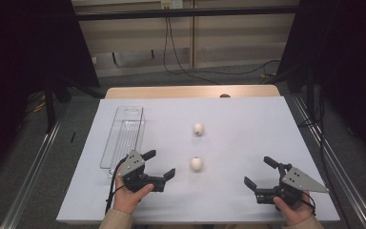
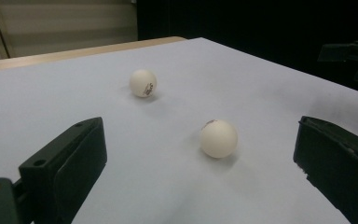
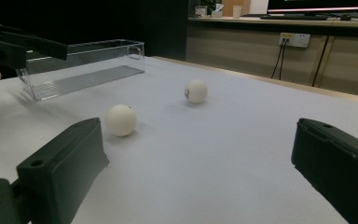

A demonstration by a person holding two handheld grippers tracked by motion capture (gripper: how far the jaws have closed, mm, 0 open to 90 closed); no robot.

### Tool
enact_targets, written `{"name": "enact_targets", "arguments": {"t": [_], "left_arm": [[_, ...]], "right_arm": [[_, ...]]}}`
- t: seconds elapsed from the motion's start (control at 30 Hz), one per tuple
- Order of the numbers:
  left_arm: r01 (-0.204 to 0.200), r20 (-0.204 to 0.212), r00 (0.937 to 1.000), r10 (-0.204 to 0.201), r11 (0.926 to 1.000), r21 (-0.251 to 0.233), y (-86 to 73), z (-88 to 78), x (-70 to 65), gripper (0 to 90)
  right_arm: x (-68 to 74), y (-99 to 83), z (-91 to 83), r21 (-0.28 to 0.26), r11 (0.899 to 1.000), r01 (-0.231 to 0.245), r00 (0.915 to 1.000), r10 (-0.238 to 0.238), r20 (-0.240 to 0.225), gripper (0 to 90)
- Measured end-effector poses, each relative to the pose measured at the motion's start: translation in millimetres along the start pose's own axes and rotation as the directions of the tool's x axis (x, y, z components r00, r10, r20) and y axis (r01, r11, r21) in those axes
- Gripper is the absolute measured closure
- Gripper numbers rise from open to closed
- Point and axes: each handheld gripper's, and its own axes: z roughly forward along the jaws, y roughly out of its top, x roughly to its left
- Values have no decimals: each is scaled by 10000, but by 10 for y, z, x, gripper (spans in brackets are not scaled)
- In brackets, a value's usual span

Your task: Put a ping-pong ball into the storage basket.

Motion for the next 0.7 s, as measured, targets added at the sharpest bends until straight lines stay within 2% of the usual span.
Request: {"name": "enact_targets", "arguments": {"t": [0.7], "left_arm": [[-112,105,9999,108,9994,332,-3,103,-48,27]], "right_arm": [[1,3,-2,-22,10000,21,10000,-21,-13,20]]}}
